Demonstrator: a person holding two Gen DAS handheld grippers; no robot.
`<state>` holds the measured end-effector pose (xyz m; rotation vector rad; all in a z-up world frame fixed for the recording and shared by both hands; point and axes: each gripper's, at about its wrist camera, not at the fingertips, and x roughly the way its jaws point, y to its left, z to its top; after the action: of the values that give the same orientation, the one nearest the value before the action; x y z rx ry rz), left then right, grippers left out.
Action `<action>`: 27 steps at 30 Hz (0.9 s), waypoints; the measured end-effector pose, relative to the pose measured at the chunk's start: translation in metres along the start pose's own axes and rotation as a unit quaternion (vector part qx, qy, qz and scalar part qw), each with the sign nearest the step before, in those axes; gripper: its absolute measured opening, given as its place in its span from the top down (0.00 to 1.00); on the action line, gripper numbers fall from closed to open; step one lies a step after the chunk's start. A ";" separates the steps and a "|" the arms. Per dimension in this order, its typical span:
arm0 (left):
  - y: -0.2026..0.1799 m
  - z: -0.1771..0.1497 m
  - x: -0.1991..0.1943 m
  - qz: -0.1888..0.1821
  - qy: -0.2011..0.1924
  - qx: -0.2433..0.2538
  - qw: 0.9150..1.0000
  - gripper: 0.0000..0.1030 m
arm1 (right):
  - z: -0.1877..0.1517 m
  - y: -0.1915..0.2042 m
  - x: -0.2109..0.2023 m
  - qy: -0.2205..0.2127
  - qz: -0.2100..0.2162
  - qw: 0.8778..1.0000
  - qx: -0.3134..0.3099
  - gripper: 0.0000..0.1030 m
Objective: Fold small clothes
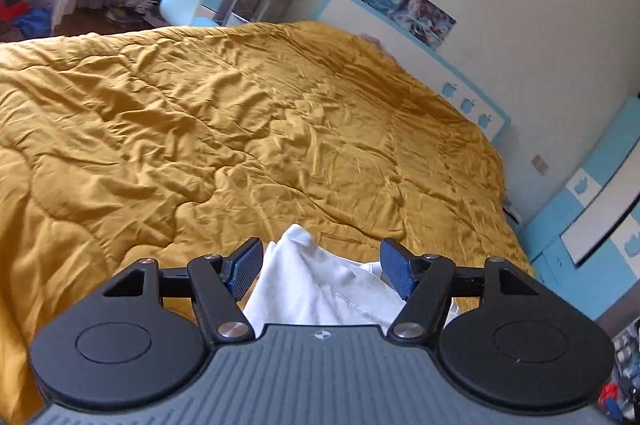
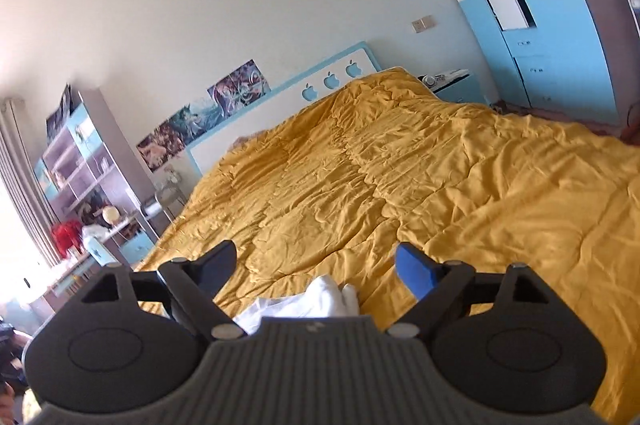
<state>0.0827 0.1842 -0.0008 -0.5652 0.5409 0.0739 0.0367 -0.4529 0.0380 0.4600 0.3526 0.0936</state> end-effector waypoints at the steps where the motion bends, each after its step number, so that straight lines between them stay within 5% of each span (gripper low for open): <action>1: -0.006 0.006 0.019 -0.008 0.022 0.021 0.999 0.26 | 0.006 0.003 0.015 0.010 -0.011 1.000 -0.012 0.19; 4: -0.014 0.015 0.080 -0.026 0.088 0.066 0.994 0.30 | 0.018 0.010 0.070 0.048 0.002 0.998 -0.031 0.19; 7: -0.009 0.011 0.134 0.011 0.135 0.080 0.988 0.31 | 0.021 0.011 0.133 0.104 0.020 0.994 -0.023 0.20; 11: 0.007 -0.001 0.172 0.037 0.121 0.082 0.989 0.31 | 0.005 0.021 0.220 0.178 0.018 0.982 -0.058 0.20; 16: 0.041 0.003 0.204 -0.036 0.158 0.021 0.986 0.32 | -0.031 0.037 0.311 0.291 -0.040 0.942 -0.163 0.20; 19: 0.051 -0.001 0.214 -0.047 0.163 0.010 0.985 0.37 | -0.050 0.035 0.323 0.299 -0.032 0.938 -0.172 0.24; 20: 0.051 -0.001 0.215 -0.048 0.164 0.004 0.985 0.48 | -0.052 0.032 0.320 0.285 -0.019 0.944 -0.163 0.38; 21: 0.050 0.000 0.218 -0.039 0.163 0.002 0.986 0.68 | -0.053 0.031 0.318 0.274 -0.013 0.949 -0.154 0.61; 22: 0.049 0.000 0.219 -0.028 0.157 0.005 0.987 0.85 | -0.053 0.031 0.315 0.260 -0.010 0.955 -0.145 0.71; 24: 0.049 0.001 0.221 -0.019 0.144 -0.003 0.989 0.90 | -0.053 0.033 0.309 0.236 -0.009 0.960 -0.149 0.91; 27: 0.040 0.002 0.215 -0.019 0.111 0.009 0.994 0.92 | -0.048 0.038 0.297 0.190 0.002 0.968 -0.165 0.94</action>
<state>0.2593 0.2024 -0.1279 -0.5683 0.7461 -0.0298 0.2973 -0.3492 -0.0774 0.1085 0.7000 0.2418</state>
